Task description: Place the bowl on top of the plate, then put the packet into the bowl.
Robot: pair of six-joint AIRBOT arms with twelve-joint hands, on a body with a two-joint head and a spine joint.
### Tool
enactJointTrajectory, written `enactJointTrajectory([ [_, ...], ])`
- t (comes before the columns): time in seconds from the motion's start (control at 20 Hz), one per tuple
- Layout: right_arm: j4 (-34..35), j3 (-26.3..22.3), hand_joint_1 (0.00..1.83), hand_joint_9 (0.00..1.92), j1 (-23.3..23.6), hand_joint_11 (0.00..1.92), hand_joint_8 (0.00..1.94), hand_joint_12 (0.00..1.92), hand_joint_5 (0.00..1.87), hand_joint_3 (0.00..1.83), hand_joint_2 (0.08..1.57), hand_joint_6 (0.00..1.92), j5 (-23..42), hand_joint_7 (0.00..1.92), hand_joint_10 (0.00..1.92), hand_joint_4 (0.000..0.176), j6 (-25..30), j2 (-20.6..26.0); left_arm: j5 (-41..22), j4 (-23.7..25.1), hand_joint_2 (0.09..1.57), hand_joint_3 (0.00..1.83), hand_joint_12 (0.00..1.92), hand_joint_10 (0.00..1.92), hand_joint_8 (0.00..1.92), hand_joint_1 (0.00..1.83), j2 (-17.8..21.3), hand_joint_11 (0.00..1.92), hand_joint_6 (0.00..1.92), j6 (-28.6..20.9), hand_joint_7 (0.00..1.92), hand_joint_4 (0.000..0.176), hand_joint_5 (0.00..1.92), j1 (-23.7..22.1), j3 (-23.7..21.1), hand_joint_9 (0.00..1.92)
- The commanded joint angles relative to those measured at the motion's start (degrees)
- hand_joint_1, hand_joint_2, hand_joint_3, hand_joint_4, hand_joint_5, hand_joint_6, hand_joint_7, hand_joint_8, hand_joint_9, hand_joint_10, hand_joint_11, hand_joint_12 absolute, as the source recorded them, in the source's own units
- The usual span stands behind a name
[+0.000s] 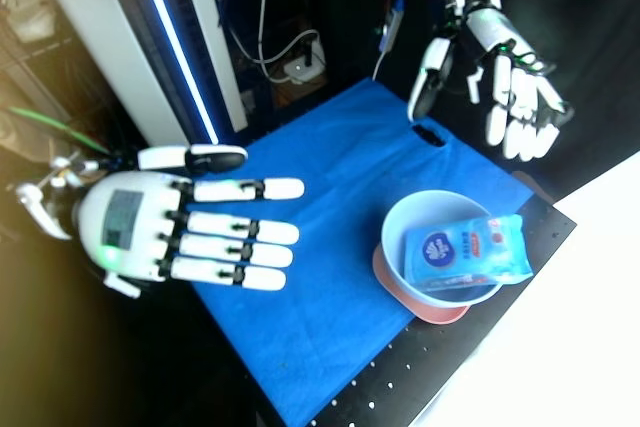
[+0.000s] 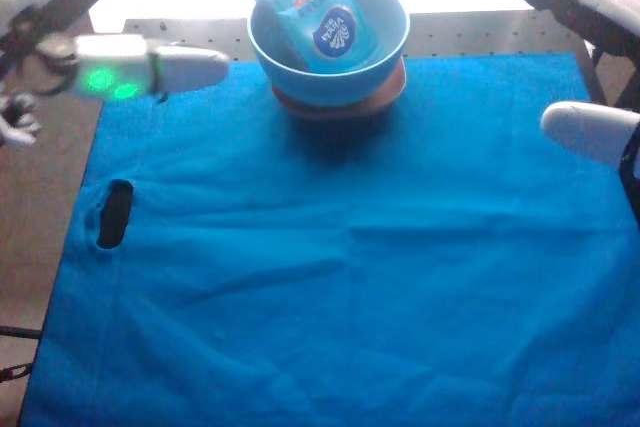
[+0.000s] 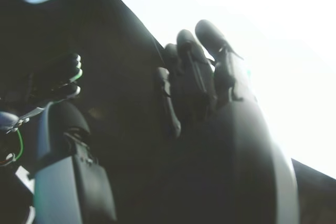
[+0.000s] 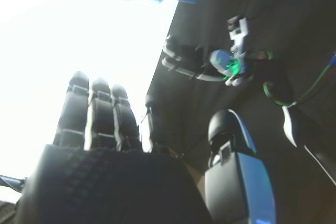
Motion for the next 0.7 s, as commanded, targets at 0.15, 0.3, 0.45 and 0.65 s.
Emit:
enactJointTrajectory([
  [0.15, 1.46, -1.09, 0.17, 0.00, -0.94, 0.00, 0.00, 0.00, 0.00, 0.00, 1.23, 0.00, 9.17, 0.00, 0.00, 0.135, 0.43, 0.78, -16.54, -3.68, 0.98, 0.00, 0.00, 0.00, 0.00, 0.70, 4.11, 0.00, 0.00, 2.24, 0.00, 0.139, 0.02, 6.76, -5.62, 0.00],
  [0.3, 5.03, -3.04, 0.15, 0.00, -5.45, 0.01, 0.00, 0.00, 0.00, 0.00, 1.23, 0.00, 14.43, 0.00, 0.00, 0.124, 0.43, 2.41, -20.77, -5.19, 0.97, 0.00, 0.00, 0.00, 0.00, 0.57, 5.47, 0.00, 0.00, 2.24, 0.00, 0.156, 0.00, 11.84, -8.73, 0.00],
  [0.45, 7.54, -5.09, 0.13, 0.00, -9.03, 0.01, 0.00, 0.01, 0.00, 0.00, 1.23, 0.00, 18.04, 0.00, 0.00, 0.116, 0.43, 3.92, -29.02, -10.47, 1.05, 0.01, 0.00, 0.00, 0.00, 0.23, 6.85, 0.00, 0.00, 2.26, 0.00, 0.133, 0.00, 21.09, -12.89, 0.00],
  [0.65, 8.73, -6.07, 0.10, 0.00, -10.31, 0.00, 0.00, 0.00, 0.00, 0.00, 1.19, 0.00, 18.52, 0.00, 0.00, 0.174, 0.42, 4.21, -38.79, -17.13, 1.00, 0.00, 0.00, 0.00, 0.00, 0.00, 7.78, 0.00, 0.00, 2.25, 0.00, 0.102, 0.00, 31.49, -17.21, 0.00],
])
